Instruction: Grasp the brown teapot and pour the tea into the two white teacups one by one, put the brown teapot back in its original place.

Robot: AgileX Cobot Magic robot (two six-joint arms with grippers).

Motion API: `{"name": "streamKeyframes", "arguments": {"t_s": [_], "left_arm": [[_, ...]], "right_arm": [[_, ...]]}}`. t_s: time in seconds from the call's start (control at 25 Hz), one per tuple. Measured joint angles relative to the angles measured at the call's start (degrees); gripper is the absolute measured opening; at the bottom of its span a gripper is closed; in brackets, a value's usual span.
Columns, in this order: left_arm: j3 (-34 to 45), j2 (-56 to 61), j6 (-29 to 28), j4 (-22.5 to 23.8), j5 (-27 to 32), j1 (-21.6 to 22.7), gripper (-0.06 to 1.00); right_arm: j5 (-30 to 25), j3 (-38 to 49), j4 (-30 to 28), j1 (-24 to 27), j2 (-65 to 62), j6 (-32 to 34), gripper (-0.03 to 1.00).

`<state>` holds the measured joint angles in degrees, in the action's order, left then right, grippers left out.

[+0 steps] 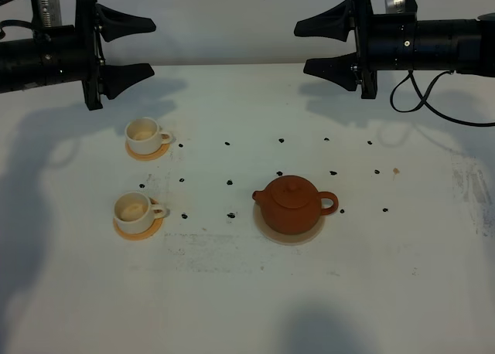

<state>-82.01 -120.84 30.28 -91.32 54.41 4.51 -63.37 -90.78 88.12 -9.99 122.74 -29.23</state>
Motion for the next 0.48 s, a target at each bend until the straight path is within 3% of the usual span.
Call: {"name": "streamKeyframes", "arguments": {"t_s": [0.48], "left_arm": [[0.0, 0.0, 0.8, 0.1, 0.0, 0.0, 0.62]], "right_arm": [[0.0, 0.0, -0.6, 0.0, 0.0, -1.3, 0.58]]}}
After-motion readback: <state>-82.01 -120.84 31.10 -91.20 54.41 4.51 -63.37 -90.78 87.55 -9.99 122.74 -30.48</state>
